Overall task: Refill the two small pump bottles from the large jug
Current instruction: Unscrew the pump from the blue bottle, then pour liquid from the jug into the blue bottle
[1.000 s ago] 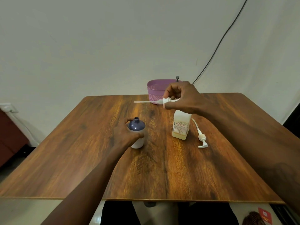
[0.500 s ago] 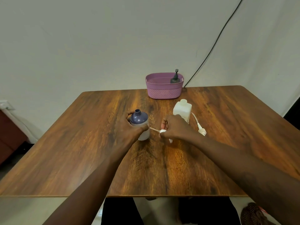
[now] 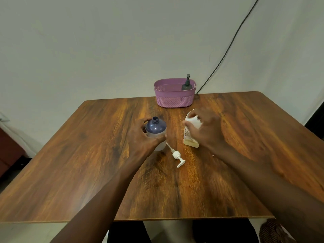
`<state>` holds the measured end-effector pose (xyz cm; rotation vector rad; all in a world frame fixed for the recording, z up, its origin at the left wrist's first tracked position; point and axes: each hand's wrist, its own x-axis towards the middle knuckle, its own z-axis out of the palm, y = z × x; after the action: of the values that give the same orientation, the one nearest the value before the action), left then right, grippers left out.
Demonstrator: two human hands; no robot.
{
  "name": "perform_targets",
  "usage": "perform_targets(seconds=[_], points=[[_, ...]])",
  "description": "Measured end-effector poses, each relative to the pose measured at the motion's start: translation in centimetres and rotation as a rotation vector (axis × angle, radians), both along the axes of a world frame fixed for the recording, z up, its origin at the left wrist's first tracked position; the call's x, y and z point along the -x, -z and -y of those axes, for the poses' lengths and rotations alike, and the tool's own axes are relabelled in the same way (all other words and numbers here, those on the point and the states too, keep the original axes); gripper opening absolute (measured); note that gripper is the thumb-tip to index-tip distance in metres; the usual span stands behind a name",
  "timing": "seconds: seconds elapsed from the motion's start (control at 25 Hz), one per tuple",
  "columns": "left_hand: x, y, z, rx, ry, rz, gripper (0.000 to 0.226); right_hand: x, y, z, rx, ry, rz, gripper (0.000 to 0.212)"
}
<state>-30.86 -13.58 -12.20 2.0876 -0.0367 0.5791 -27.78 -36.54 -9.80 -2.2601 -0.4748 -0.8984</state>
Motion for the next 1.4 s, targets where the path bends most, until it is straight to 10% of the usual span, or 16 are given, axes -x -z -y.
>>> perform_targets(seconds=[0.24,0.44,0.84,0.96,1.12,1.4], points=[[-2.0,-0.6,2.8,0.000,0.090,0.024,0.089,-3.4,1.9,2.8,-0.167,0.056,-0.489,0.093],[-3.4,-0.3,4.1,-0.035,0.110,0.021,0.094,-5.0,2.9,3.5,-0.202,-0.071,-0.627,0.089],[-2.6,-1.2,5.3,-0.043,0.136,0.068,0.090,-5.1,-1.9,3.1,0.100,-0.008,-0.121,0.080],[-2.4,-2.1,5.5,-0.053,0.135,0.101,0.077,-5.6,-2.5,3.2,0.091,-0.094,-0.138,0.108],[-2.2,-2.9,5.3,-0.085,0.128,0.139,0.078,-5.0,-4.1,3.2,0.295,0.036,0.181,0.059],[-1.9,-3.7,5.1,-0.083,0.119,0.157,0.082,-3.4,-6.0,2.7,0.471,0.117,0.337,0.074]])
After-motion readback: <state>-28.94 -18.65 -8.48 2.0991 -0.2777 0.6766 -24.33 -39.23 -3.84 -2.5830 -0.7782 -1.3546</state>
